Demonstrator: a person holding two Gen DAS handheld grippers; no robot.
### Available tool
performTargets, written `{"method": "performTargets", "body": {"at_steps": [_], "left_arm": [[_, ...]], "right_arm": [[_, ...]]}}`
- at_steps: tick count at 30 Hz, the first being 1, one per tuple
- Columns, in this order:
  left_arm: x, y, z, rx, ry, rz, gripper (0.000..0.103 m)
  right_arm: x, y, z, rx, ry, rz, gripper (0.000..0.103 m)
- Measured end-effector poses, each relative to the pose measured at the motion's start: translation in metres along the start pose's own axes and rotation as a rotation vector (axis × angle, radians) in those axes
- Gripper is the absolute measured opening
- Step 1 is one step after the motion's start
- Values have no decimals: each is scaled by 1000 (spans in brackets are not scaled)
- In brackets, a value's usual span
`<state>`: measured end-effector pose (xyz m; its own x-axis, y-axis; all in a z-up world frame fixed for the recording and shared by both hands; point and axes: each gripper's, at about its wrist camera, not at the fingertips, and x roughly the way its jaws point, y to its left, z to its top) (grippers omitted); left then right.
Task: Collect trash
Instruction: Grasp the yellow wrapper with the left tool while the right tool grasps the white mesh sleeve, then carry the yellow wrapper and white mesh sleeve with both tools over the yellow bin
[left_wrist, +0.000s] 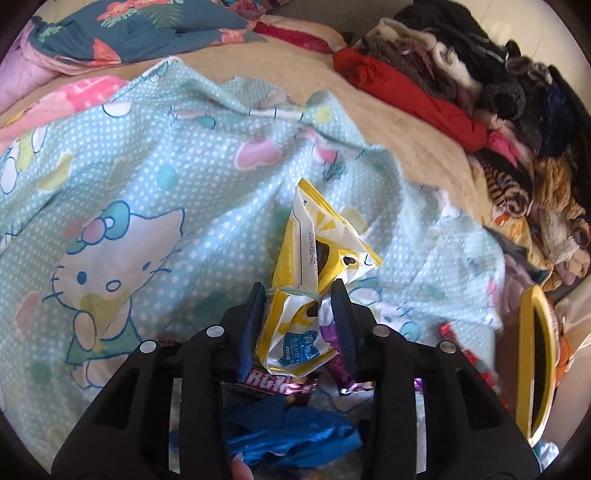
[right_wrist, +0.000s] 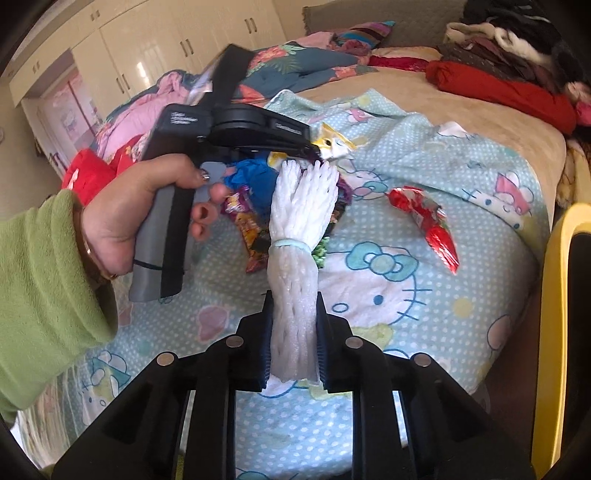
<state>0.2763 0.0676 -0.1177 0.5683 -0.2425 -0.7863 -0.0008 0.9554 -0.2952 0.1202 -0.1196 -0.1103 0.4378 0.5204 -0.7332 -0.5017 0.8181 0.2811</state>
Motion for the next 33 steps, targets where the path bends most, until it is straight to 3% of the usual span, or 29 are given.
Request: {"method": "performTargets", "body": {"at_steps": [7, 13, 24, 33], "left_arm": [[-57, -6, -1, -48, -161, -97, 27], [-109, -10, -17, -65, -275, -97, 27], [-152, -19, -46, -81, -349, -78, 27], [-171, -34, -55, -51, -378, -84, 27]], "right_arm": [[-11, 2, -2, -15, -46, 15, 18], [-26, 2, -4, -18, -109, 21, 18], [-51, 4, -9, -43, -218, 13, 18], [-62, 5, -15, -44, -244, 0, 18]]}}
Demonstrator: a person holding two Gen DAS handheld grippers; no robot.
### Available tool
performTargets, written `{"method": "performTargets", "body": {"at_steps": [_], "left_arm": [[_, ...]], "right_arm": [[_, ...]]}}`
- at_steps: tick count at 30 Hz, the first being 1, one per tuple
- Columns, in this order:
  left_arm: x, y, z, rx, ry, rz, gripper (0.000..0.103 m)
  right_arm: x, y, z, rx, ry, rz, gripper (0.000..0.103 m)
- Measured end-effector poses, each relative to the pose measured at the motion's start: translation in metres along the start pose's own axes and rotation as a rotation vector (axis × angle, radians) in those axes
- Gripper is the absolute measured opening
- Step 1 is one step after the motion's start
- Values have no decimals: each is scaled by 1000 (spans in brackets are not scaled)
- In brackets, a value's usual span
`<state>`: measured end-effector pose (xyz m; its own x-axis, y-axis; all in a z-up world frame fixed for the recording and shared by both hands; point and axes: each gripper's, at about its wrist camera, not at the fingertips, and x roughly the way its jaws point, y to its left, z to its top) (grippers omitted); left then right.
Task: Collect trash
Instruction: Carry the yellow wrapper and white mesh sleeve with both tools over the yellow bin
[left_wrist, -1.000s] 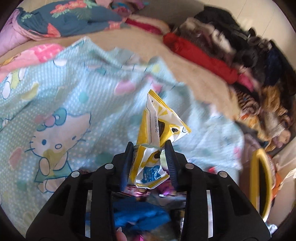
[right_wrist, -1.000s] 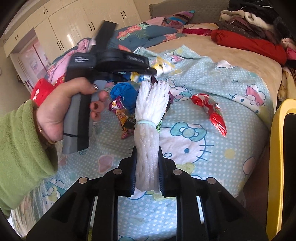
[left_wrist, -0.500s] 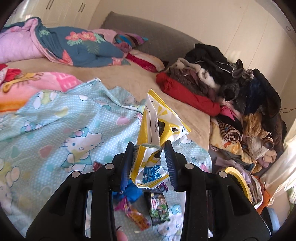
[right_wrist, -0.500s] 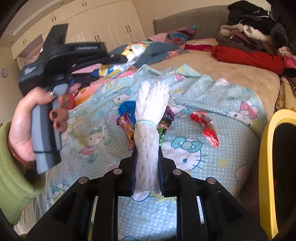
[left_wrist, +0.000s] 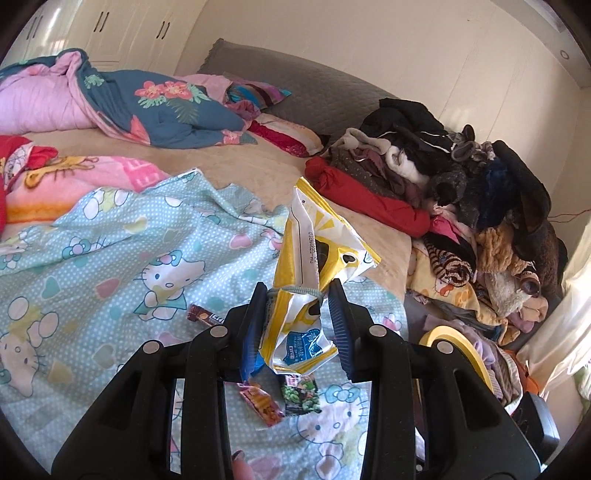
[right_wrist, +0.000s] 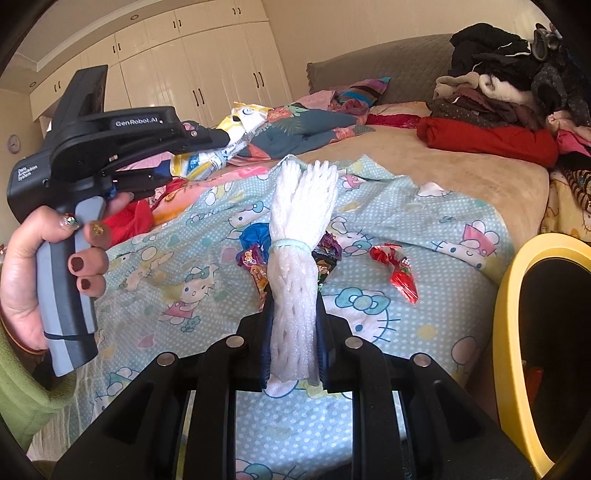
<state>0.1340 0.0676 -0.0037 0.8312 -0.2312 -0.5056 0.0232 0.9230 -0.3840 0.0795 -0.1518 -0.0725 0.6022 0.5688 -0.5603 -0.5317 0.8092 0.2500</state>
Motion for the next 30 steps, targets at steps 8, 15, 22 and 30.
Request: {"method": "performTargets", "body": {"at_steps": [8, 15, 22, 30], "left_arm": [[-8, -17, -5, 26, -2, -19, 27], [-11, -29, -6, 38, -1, -45, 27], [-15, -42, -8, 57, -1, -61, 27], [-18, -58, -10, 83, 2, -73, 27]], "right_arm": [[-24, -1, 7, 1, -36, -17, 18], [-43, -15, 20, 39, -56, -38, 18], [-56, -22, 26, 45, -76, -48, 18], [-72, -30, 32, 59, -99, -60, 18]]}}
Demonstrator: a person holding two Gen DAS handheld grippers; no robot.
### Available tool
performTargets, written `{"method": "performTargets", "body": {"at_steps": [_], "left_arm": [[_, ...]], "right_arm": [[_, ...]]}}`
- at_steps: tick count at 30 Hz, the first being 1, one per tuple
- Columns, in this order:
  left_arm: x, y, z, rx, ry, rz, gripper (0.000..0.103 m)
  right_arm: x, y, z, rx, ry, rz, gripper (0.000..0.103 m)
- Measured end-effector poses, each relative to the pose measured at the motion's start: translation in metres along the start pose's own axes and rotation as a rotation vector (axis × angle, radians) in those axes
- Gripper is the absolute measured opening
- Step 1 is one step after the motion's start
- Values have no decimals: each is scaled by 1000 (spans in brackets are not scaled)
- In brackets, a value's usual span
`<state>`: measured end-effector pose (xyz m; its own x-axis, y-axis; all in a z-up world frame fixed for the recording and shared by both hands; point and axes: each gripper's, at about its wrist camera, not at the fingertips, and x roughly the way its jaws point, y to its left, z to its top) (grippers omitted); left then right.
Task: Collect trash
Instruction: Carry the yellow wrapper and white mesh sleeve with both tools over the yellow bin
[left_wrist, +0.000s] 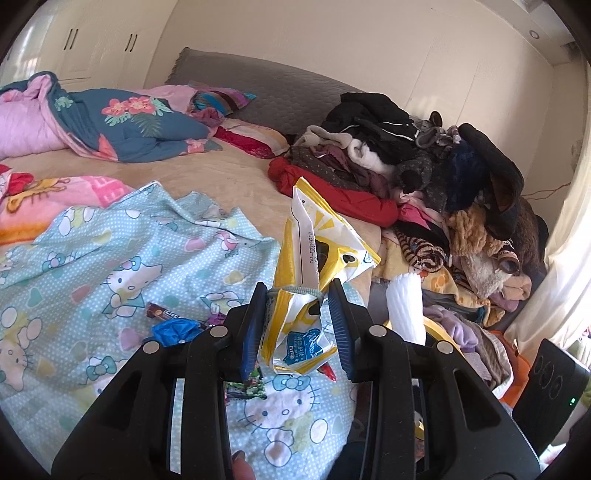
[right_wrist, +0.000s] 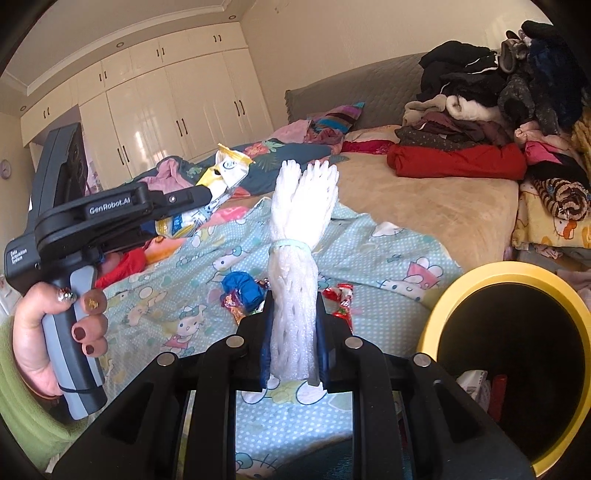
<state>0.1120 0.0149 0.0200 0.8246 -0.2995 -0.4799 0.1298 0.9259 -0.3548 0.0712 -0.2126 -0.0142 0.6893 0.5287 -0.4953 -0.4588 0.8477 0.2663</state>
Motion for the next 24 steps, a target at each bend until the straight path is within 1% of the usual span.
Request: {"method": "performTargets", "body": {"at_steps": [24], "left_arm": [[6, -42, -12, 63, 39, -63, 27]], "right_arm": [[-33, -47, 15, 87, -54, -79, 19]]}}
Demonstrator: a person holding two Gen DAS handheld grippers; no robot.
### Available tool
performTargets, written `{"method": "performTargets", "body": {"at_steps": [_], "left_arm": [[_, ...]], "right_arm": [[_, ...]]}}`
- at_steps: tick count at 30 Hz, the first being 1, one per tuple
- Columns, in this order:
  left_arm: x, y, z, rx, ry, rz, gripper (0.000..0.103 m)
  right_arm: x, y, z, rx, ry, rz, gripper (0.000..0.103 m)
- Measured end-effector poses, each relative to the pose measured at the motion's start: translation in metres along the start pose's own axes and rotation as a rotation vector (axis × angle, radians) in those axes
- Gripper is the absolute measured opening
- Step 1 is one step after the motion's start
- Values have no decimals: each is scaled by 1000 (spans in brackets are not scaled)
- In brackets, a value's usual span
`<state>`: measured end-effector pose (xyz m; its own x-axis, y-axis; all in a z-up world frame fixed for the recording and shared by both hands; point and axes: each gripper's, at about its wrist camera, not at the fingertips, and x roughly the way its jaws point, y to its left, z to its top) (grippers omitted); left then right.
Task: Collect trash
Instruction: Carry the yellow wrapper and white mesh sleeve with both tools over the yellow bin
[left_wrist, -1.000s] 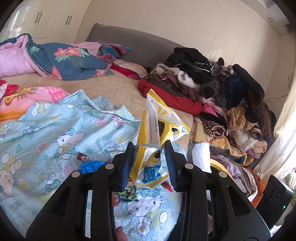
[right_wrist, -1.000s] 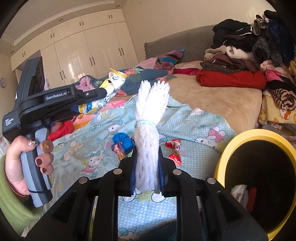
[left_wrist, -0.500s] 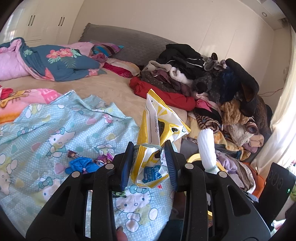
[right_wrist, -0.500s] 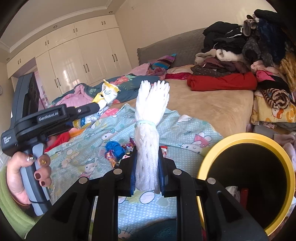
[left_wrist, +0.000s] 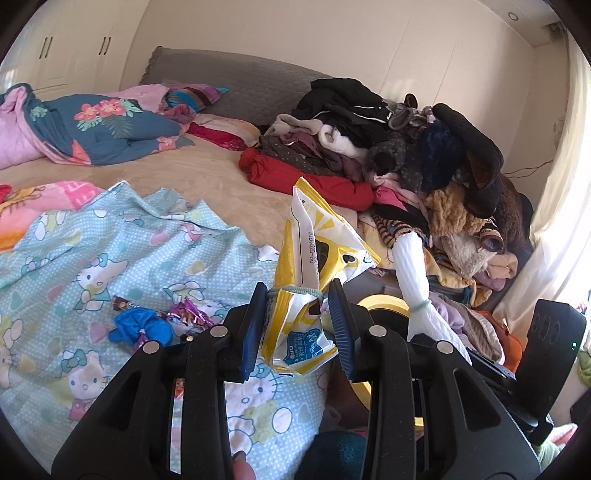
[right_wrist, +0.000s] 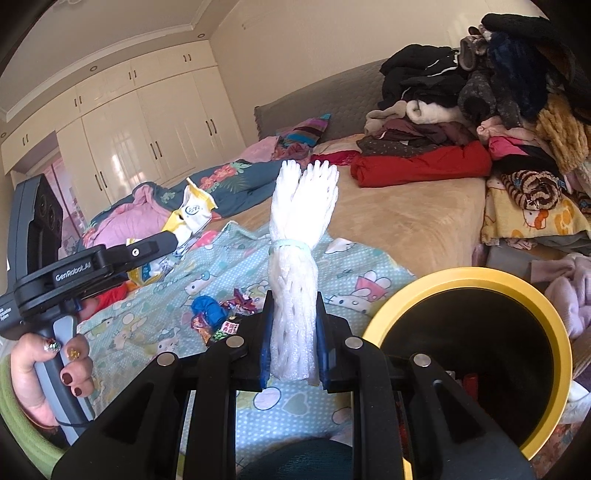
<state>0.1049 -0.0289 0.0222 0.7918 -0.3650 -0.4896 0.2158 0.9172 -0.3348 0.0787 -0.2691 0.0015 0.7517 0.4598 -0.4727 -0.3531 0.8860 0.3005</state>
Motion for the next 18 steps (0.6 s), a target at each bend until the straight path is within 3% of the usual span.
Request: {"method": "performTargets", "body": {"at_steps": [18], "left_arm": [[12, -36, -12, 48, 35, -53, 27]], "right_arm": [[-12, -52, 6, 88, -16, -92, 18]]}}
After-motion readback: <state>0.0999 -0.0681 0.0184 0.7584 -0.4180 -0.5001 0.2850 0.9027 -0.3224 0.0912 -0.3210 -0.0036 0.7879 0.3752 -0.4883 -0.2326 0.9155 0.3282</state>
